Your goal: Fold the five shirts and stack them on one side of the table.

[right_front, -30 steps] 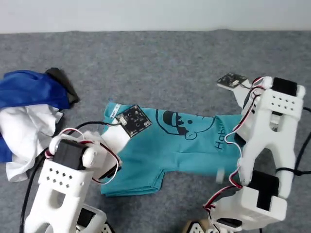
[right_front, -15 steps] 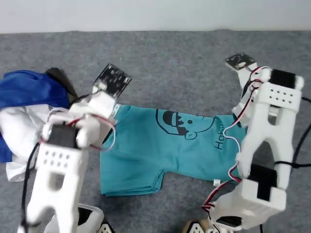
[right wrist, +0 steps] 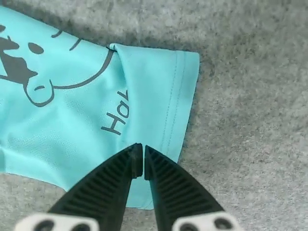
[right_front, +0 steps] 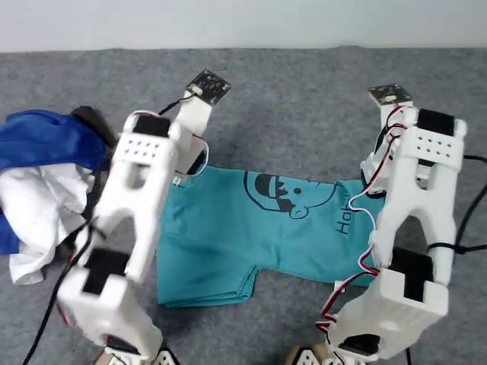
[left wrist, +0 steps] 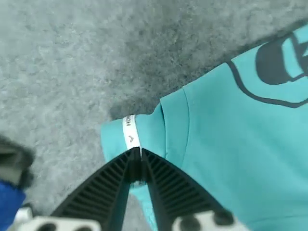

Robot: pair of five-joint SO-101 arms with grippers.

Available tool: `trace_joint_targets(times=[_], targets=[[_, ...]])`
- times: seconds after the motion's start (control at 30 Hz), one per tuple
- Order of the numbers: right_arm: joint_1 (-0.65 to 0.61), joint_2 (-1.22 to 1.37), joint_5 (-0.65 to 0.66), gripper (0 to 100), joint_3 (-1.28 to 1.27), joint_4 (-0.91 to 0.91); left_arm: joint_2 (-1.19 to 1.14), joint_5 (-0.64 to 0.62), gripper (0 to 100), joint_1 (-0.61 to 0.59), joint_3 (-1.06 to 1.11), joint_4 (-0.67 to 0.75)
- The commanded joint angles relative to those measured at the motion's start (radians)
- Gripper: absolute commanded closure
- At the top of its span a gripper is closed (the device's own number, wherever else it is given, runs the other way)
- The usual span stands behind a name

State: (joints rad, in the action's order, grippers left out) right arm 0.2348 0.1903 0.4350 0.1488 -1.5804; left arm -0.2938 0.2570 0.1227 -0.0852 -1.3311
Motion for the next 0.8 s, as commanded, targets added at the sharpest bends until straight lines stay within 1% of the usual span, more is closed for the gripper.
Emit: trace_joint_targets(times=[0.0, 0.07, 0.1, 0.17, 0.23, 0.33, 0.43, 0.77], targets=[[0.015, -0.004, -0.017, 98.9, 0.044, 0.01, -0.12, -0.003, 99, 0.014, -0.223, -0.126], [0.015, -0.004, -0.017, 98.9, 0.044, 0.01, -0.183, -0.002, 99, 0.034, -0.331, -0.209], [0.015, -0.004, -0.017, 98.9, 0.044, 0.01, -0.21, 0.005, 97, 0.049, -0.383, -0.253], [0.015, -0.004, -0.017, 98.9, 0.044, 0.01, -0.264, 0.04, 90, 0.08, -0.476, -0.338], [0.015, -0.004, -0.017, 98.9, 0.044, 0.01, -0.31, 0.049, 86, 0.095, -0.57, -0.388], [0.015, -0.004, -0.017, 98.9, 0.044, 0.01, -0.382, 0.054, 85, 0.097, -0.694, -0.405], [0.015, -0.004, -0.017, 98.9, 0.044, -0.001, -0.466, 0.054, 85, 0.097, -0.774, -0.407], [0.025, -0.008, -0.017, 98.9, 0.044, -0.004, -0.694, 0.068, 85, 0.066, -0.923, -0.42]])
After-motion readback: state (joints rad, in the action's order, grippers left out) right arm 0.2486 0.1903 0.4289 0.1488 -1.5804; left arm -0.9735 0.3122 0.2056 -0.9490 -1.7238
